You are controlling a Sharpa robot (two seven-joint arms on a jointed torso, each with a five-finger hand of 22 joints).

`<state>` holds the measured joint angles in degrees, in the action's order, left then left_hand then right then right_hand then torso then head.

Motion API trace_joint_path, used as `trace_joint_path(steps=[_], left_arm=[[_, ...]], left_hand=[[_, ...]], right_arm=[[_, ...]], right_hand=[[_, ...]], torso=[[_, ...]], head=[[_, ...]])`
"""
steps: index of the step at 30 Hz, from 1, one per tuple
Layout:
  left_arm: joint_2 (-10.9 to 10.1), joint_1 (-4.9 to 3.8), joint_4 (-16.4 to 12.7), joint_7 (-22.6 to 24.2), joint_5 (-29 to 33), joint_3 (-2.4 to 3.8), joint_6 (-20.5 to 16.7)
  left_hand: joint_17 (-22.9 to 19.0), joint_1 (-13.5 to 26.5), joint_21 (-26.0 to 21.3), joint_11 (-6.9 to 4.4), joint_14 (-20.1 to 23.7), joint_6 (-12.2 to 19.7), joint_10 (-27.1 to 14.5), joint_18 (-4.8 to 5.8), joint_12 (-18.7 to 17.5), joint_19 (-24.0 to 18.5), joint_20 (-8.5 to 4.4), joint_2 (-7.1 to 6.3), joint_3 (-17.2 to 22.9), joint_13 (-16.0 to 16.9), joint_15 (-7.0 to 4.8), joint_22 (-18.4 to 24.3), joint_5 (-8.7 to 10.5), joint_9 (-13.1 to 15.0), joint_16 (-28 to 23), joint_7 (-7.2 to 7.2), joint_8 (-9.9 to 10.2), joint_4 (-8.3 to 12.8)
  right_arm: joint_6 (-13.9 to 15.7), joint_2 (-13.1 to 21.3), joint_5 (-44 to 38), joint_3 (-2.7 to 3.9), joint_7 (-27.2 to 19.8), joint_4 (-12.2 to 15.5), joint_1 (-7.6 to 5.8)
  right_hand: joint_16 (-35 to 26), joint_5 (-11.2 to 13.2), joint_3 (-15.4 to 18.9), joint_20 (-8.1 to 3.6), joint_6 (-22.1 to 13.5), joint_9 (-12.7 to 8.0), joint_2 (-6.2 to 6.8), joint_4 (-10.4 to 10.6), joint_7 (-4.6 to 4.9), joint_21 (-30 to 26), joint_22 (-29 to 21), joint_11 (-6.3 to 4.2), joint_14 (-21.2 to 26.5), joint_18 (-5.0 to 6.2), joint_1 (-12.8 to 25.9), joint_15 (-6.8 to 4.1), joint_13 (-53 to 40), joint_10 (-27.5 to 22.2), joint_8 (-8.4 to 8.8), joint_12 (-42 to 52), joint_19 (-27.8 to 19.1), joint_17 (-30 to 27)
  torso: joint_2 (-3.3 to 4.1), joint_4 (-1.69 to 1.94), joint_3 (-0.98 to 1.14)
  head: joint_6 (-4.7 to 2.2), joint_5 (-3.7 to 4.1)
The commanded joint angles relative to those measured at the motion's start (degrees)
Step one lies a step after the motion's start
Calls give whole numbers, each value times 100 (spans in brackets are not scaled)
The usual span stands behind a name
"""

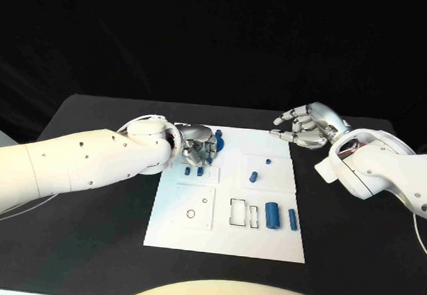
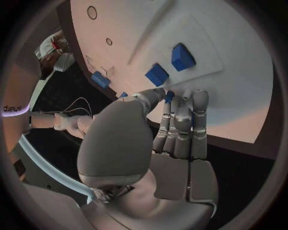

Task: Assemble the parts on the task board

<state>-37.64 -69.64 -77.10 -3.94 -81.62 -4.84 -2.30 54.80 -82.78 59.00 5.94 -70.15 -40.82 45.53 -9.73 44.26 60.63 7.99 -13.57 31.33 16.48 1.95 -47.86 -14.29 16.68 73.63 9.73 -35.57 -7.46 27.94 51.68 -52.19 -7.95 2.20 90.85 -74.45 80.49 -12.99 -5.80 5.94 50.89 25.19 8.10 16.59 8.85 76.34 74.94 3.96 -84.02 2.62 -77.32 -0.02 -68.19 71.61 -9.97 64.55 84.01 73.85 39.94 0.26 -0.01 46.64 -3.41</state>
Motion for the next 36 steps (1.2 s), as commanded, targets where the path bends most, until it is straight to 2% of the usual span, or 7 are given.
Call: trace_joint_path(steps=[1,18,22,25,28,36], left_arm=[[44,3,32,6,62,4,88],[159,44,274,72,200,5,84],[164,48,285,175,238,5,35],[166,51,285,266,274,5,-19],[161,54,279,350,315,5,-87],[127,64,240,500,437,6,-304]], left_hand=[[32,-41,77,-6,-67,-66,74,35,23,47,-9,27,75,-24,-8,-67,12,-19,56,-5,40,29],[-25,-5,198,0,-44,-186,127,38,-37,-13,-14,97,276,-127,-6,-171,24,-89,117,1,120,186],[101,9,320,-86,-154,-451,333,45,-66,8,-48,186,364,-185,-66,-301,29,-88,239,-71,101,297],[38,103,392,-165,-144,-730,575,52,-342,-36,-116,225,449,-348,-145,-369,34,-99,254,-166,205,424],[89,176,471,-188,-207,-895,767,69,-508,2,-136,262,466,-429,-163,-467,40,-96,309,-172,292,503],[255,240,596,-212,-340,-1065,961,97,-671,107,-154,294,460,-487,-177,-624,42,-78,426,-189,388,606]], right_arm=[[-8,-9,-56,0,-70,2,3],[-32,-19,-57,0,-69,1,3],[-36,-19,-57,0,-69,1,3],[-41,-21,-57,0,-70,-1,3],[-45,-23,-57,0,-70,-3,3],[-50,-24,-57,0,-71,-7,3]], right_hand=[[-18,-24,-40,-25,-58,-8,6,3,-3,-25,971,-3,-185,29,-64,-36,2,-29,-22,-12,6,5],[-24,-51,-53,-28,-57,-7,-4,1,-5,-11,975,-6,-188,25,-70,-39,7,-5,-27,-5,18,6],[-24,-51,-53,-28,-57,-7,-4,1,-5,-11,975,-6,-188,25,-70,-39,7,-5,-27,-5,18,6],[-24,-58,-56,-29,-55,-6,-7,2,-7,0,980,-7,-190,22,-69,-40,-5,15,-30,13,25,8],[-24,-58,-56,-29,-55,-6,-7,2,-7,0,980,-7,-190,22,-69,-40,-5,15,-30,13,25,8],[-23,-61,-58,-30,-51,-5,-8,2,-8,23,988,-9,-192,17,-67,-41,-15,32,-34,28,36,13]], torso=[[0,3,-2],[-9,2,1],[-11,7,3],[-14,7,5],[-15,2,3],[-11,3,4]], head=[[12,4],[25,26],[31,28],[25,24],[19,22],[4,25]])
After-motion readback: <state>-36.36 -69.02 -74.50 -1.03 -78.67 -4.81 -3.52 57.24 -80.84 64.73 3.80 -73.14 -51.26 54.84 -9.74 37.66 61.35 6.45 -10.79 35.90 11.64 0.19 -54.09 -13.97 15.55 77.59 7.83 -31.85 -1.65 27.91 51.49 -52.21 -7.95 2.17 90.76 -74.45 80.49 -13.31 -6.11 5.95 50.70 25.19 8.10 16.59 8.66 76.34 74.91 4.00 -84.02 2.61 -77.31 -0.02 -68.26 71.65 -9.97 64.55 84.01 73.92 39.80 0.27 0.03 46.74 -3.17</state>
